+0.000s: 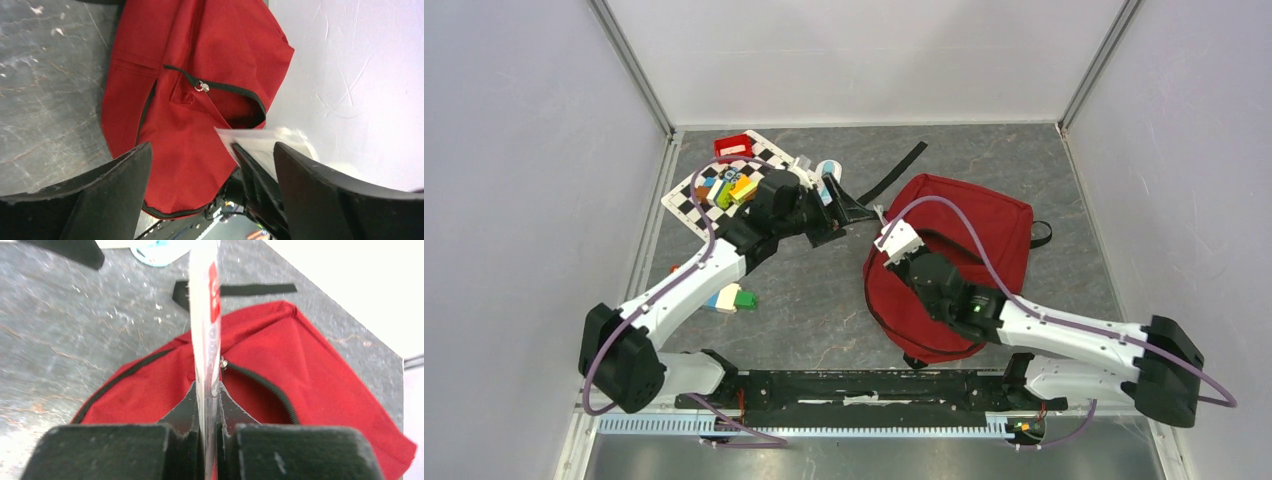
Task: Pack the student bag
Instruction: Place the stationery in the student bag.
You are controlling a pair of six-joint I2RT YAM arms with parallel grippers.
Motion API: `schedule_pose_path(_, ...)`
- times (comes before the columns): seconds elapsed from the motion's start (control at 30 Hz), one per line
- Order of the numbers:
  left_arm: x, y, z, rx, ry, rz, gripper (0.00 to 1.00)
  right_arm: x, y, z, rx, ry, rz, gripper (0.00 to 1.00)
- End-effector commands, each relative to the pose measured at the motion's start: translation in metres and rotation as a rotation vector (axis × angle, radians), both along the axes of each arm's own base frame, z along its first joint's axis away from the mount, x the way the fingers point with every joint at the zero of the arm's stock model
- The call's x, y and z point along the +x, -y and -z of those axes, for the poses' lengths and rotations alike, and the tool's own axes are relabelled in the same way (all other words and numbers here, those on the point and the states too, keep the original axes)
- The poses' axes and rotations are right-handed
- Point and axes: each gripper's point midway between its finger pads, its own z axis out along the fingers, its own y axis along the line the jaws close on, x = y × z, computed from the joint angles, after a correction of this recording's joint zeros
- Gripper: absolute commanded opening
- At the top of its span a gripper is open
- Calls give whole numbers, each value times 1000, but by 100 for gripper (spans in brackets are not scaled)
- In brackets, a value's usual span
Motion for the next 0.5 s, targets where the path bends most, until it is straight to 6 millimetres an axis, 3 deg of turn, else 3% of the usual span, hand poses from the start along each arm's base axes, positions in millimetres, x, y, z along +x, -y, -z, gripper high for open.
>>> schedule_pose_path(0.0,7,-21,-30,118,206,-8,100,-9,-7,-54,65,-2,-73,0)
schedule_pose_path(0.13,5,-35,-36,219,251,45,100,-12,0,-64,-23,-20,-116,0)
schedule_pose_path(0.23,9,-51,-29,255,234,88,100,-8,9,-56,-120,-33,-133,0)
schedule_pose_path(0.47,38,-113,-19,352,259,22,100,-2,13,-25,-282,-69,-232,0)
